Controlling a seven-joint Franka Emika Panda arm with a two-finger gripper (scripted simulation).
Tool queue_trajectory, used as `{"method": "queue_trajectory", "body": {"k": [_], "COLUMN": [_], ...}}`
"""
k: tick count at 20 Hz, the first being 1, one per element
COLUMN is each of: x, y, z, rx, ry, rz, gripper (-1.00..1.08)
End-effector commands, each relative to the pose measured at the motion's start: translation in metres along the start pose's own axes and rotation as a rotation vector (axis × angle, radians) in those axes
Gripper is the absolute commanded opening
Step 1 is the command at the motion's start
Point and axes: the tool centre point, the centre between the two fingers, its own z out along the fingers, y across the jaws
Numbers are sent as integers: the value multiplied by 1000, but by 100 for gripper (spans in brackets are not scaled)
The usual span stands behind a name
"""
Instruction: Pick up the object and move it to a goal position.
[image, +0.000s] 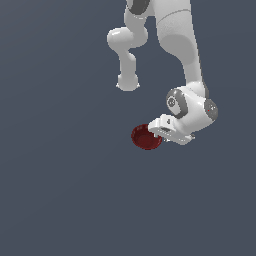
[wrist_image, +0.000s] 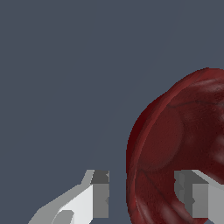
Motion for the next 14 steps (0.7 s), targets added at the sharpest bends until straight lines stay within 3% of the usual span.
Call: {"method": "queue_trajectory", "body": {"k": [1,14], "x": [2,-5], "y": [4,-7], "z": [1,-1], "rx": [-10,-51], "ry": [3,27], "rz": [14,46], "gripper": [28,28]}}
